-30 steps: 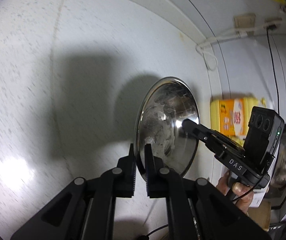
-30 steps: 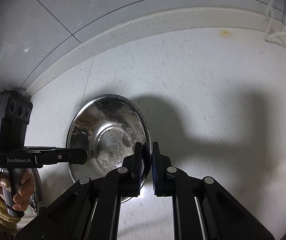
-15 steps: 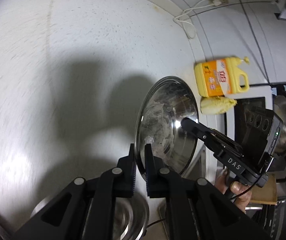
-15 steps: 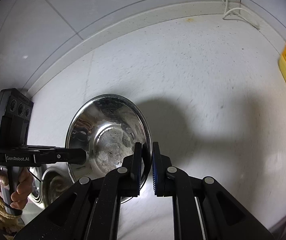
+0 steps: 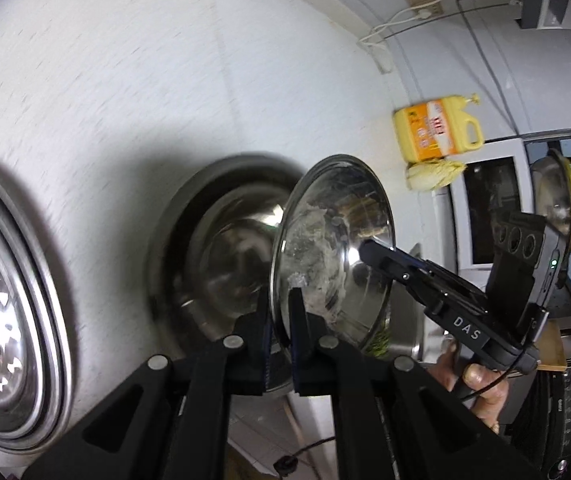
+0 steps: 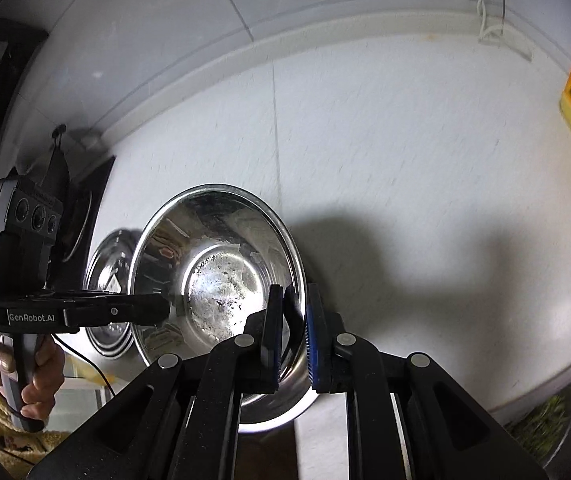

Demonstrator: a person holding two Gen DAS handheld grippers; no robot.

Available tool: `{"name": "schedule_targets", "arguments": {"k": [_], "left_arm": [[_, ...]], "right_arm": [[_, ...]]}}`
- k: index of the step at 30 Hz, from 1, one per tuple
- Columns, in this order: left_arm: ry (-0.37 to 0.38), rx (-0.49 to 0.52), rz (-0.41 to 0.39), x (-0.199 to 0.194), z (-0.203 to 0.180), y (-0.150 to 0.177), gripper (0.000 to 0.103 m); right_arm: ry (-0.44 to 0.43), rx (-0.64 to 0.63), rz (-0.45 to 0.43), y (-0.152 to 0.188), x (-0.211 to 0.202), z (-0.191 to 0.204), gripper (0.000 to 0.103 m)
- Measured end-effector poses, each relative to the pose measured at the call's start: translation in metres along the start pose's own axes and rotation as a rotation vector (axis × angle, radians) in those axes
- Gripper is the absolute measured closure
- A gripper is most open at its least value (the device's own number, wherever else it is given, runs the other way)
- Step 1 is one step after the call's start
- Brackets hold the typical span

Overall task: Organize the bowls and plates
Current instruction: 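Carry the second small bowl with both grippers into the nested bowls and open them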

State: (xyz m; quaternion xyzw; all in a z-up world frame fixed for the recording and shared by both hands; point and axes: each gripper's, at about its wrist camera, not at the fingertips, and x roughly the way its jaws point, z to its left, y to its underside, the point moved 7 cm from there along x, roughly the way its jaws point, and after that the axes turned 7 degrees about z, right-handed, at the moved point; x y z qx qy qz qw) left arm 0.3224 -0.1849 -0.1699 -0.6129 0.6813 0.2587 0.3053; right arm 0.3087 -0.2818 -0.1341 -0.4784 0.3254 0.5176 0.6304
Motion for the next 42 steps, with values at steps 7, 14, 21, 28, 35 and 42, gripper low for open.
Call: {"name": "schedule_targets", "arguments": {"k": [7, 14, 21, 28, 35, 42], "left_arm": [[-0.005, -0.036, -0.003, 0.009, 0.023, 0.009, 0.098], [-0.029, -0.026, -0.007, 0.015, 0.024, 0.011, 0.097], [-0.187, 0.101, -0.080, 0.010, 0.016, 0.012, 0.093], [-0.330, 0.190, -0.155, 0.003, 0.010, 0.008, 0.087], [-0.335, 0.221, -0.190, -0.001, 0.007, 0.004, 0.082], [-0.327, 0.238, -0.226, -0.006, 0.004, 0.003, 0.081]], "right_arm": [[0.029, 0.032, 0.067, 0.013, 0.028, 0.011, 0.092], [0.032, 0.056, 0.074, 0.019, 0.033, 0.008, 0.092], [0.025, 0.036, 0.077, 0.017, 0.037, 0.012, 0.092], [0.044, 0.009, 0.092, 0.014, 0.041, 0.009, 0.092], [0.076, -0.035, 0.063, 0.006, 0.034, 0.012, 0.092], [0.086, -0.069, 0.056, 0.002, 0.029, 0.015, 0.092]]}}
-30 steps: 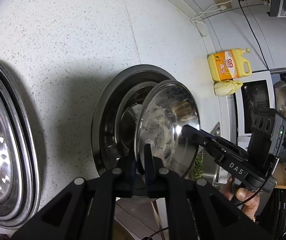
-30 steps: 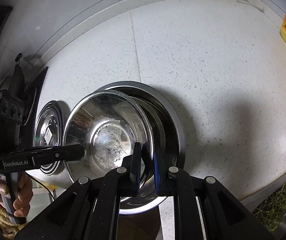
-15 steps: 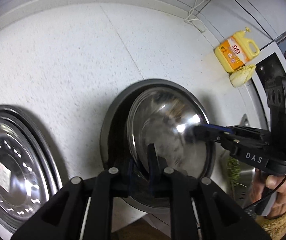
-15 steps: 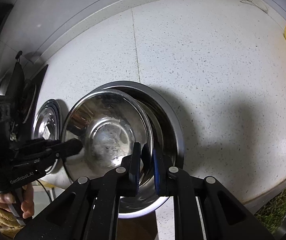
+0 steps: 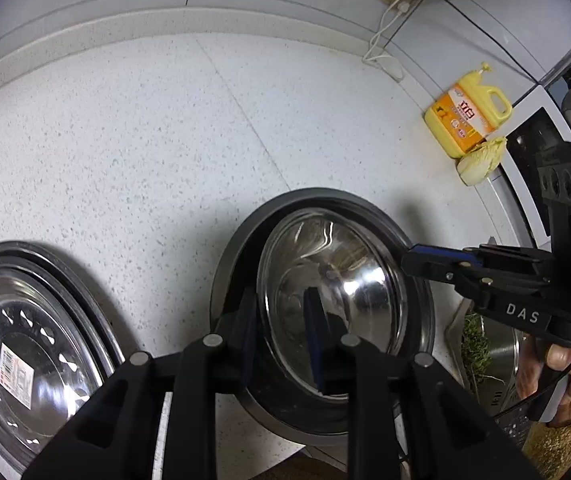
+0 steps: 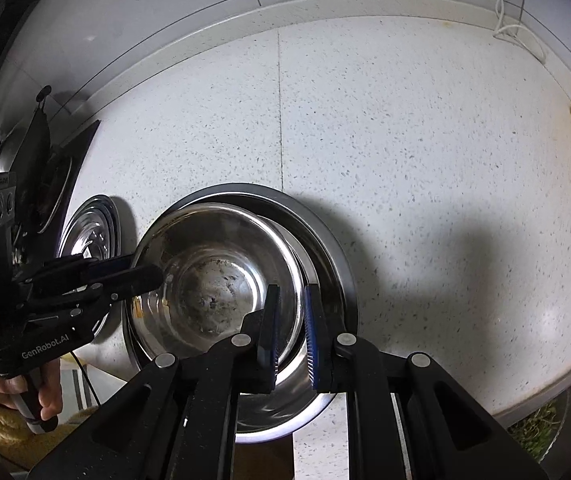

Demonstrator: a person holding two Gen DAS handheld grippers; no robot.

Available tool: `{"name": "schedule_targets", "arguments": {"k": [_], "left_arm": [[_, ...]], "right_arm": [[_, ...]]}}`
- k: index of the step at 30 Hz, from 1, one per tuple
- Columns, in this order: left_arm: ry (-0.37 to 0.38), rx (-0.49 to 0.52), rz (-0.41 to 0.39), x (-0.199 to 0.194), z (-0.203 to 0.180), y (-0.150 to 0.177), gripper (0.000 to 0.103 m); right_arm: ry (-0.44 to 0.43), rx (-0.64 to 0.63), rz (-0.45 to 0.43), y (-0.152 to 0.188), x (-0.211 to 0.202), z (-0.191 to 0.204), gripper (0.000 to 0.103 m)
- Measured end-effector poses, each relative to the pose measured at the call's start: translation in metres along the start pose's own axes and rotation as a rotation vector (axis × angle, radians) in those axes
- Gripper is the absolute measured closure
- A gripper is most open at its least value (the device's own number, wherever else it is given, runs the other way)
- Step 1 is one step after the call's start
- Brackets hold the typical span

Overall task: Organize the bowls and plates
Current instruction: 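Carry the second small bowl with both grippers into the nested bowls and open them, then close both grippers on the large bowl's rim holding the nested bowls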

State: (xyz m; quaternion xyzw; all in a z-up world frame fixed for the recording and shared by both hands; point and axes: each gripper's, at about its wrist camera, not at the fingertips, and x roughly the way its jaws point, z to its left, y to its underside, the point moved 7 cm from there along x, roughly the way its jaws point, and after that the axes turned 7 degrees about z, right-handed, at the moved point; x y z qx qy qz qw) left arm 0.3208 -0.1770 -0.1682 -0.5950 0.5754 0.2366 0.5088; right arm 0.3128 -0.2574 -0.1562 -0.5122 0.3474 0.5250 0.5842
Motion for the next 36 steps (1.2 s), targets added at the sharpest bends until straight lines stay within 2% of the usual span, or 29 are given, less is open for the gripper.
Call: {"name": "schedule_targets", "arguments": {"k": [8, 15, 21, 24, 28, 34, 36], "left_arm": [[0.011, -0.021, -0.065, -0.022, 0.007, 0.000, 0.080], [-0.020, -0.024, -0.123, -0.043, 0.014, 0.009, 0.080], [-0.020, -0.008, -0.123, -0.051, 0.015, 0.021, 0.080], [-0.008, -0.003, -0.124, -0.053, 0.015, 0.027, 0.080], [0.023, -0.008, -0.132, -0.054, 0.014, 0.035, 0.080], [-0.016, -0.060, -0.108, -0.049, 0.020, 0.038, 0.080], [-0.023, -0.093, -0.102, -0.048, 0.026, 0.037, 0.080]], "right_arm": [[0.020, -0.003, -0.031, 0.003, -0.009, 0.002, 0.092], [0.099, 0.006, -0.113, 0.012, -0.025, 0.009, 0.092], [0.172, 0.019, -0.192, 0.025, -0.047, 0.015, 0.081], [0.196, 0.030, -0.197, 0.034, -0.052, 0.017, 0.079], [0.249, 0.033, -0.178, 0.044, -0.051, 0.015, 0.071], [0.226, 0.035, -0.138, 0.044, -0.043, 0.000, 0.061], [0.216, 0.038, -0.129, 0.044, -0.039, -0.006, 0.060]]}}
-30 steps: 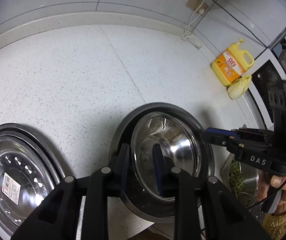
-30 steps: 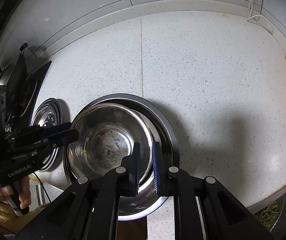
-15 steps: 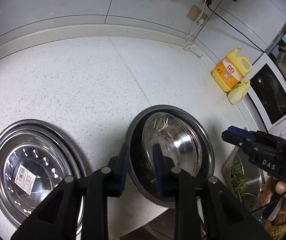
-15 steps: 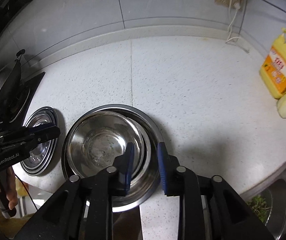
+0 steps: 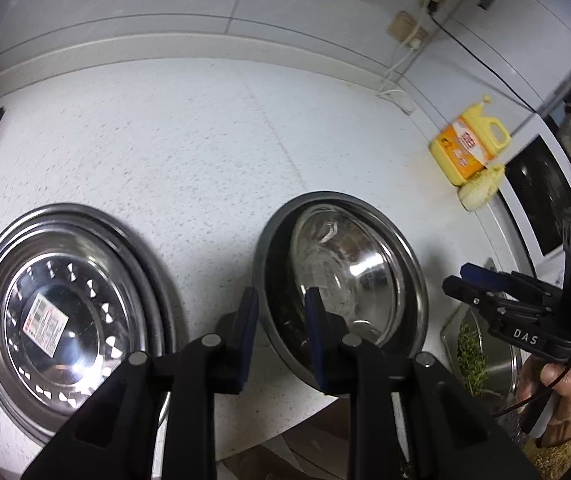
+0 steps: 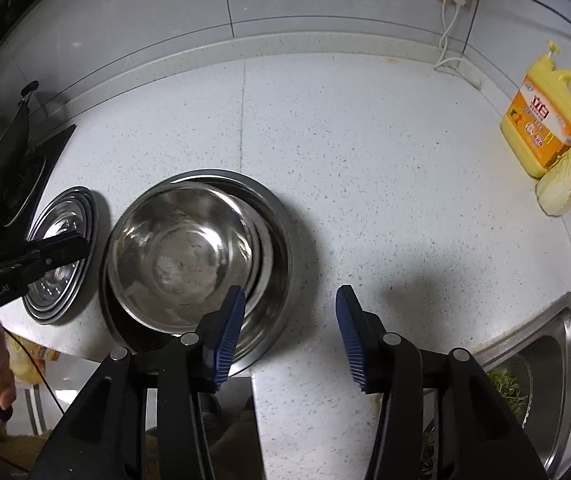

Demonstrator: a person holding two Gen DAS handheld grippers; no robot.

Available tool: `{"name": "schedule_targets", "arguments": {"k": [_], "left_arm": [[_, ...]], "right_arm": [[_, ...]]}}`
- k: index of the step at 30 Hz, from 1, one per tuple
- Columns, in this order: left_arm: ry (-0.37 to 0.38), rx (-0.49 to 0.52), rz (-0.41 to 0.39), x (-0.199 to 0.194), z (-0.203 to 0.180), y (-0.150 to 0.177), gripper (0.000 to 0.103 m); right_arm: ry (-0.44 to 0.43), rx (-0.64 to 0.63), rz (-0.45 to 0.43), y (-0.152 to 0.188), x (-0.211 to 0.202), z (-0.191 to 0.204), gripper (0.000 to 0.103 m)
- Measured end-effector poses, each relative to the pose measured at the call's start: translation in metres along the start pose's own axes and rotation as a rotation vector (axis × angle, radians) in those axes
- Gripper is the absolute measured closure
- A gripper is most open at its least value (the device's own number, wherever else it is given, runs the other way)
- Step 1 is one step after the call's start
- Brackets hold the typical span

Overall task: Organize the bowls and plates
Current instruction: 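Close both grippers on the large bowl's rim holding the nested bowls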

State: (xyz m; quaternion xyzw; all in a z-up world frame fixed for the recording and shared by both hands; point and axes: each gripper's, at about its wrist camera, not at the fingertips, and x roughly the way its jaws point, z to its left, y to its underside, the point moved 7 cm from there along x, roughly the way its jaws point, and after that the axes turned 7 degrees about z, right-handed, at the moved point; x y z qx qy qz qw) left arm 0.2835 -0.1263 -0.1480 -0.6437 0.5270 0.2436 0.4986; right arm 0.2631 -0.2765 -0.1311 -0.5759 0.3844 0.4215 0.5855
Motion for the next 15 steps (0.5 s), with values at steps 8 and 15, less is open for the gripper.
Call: {"name": "schedule_targets", "arguments": {"k": [8, 15], "left_arm": [[0.002, -0.130, 0.033, 0.009, 0.023, 0.001, 0.080], [-0.027, -0.146, 0.044, 0.018, 0.017, 0.007, 0.080]], "right_arm": [[-0.080, -0.027, 0.048, 0.000, 0.019, -0.012, 0.060], [-0.145, -0.059, 0.096, 0.002, 0.034, -0.013, 0.060]]}}
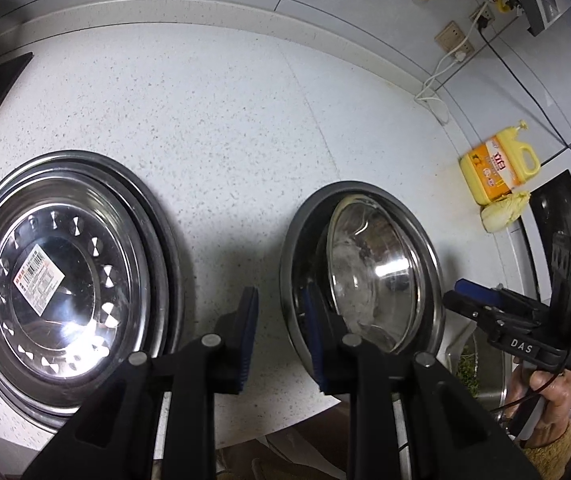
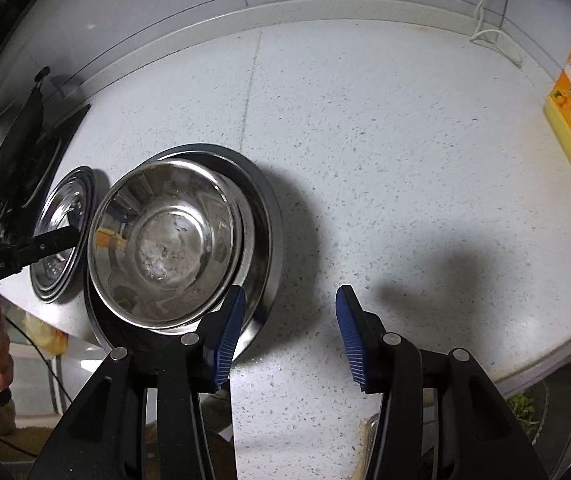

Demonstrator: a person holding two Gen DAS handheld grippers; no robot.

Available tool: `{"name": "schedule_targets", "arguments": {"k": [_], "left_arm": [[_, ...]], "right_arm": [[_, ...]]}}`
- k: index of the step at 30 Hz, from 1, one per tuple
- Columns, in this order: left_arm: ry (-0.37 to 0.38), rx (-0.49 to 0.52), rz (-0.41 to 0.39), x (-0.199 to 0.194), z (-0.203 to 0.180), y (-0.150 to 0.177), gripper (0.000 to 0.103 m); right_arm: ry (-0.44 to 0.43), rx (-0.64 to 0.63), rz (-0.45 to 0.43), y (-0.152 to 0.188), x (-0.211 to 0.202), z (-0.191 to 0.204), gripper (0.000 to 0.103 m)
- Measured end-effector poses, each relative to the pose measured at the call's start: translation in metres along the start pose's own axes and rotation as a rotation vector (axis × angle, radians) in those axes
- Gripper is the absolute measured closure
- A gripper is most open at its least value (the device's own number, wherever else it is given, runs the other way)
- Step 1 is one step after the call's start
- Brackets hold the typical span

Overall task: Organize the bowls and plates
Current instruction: 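Close both grippers on the large bowl's rim holding the nested bowls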

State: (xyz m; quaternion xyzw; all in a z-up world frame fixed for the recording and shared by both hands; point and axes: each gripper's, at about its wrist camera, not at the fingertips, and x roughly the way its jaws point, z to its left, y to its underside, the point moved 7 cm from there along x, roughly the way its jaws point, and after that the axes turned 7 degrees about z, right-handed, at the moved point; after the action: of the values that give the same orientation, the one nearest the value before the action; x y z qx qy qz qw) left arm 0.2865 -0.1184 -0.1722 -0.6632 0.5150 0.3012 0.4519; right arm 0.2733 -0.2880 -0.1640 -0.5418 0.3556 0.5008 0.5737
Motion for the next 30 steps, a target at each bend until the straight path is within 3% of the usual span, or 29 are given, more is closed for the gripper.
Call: {"name": "schedule_targets", "arguments": {"k": [5, 9, 18, 25, 30], "left_arm": [[-0.025, -0.053, 0.001, 0.004, 0.008, 0.003, 0.080], [0.014, -0.092, 0.018, 0.011, 0.010, 0.005, 0.080], [0.018, -0.068, 0.061, 0.033, 0.002, 0.012, 0.081], [0.087, -0.106, 0.078, 0.047, 0.005, 0.012, 0.085], [0.127, -0.121, 0.095, 0.053, 0.005, 0.008, 0.089]], "right_arm": [[-0.019, -0.033, 0.015, -0.001, 0.005, 0.002, 0.060], [-0.029, -0.057, 0.031, -0.004, 0.010, 0.002, 0.060], [-0.053, -0.067, 0.047, -0.008, 0.021, -0.008, 0.061], [-0.090, -0.082, 0.065, -0.013, 0.027, -0.002, 0.075], [-0.074, -0.109, 0.075, -0.014, 0.030, 0.001, 0.078]]}}
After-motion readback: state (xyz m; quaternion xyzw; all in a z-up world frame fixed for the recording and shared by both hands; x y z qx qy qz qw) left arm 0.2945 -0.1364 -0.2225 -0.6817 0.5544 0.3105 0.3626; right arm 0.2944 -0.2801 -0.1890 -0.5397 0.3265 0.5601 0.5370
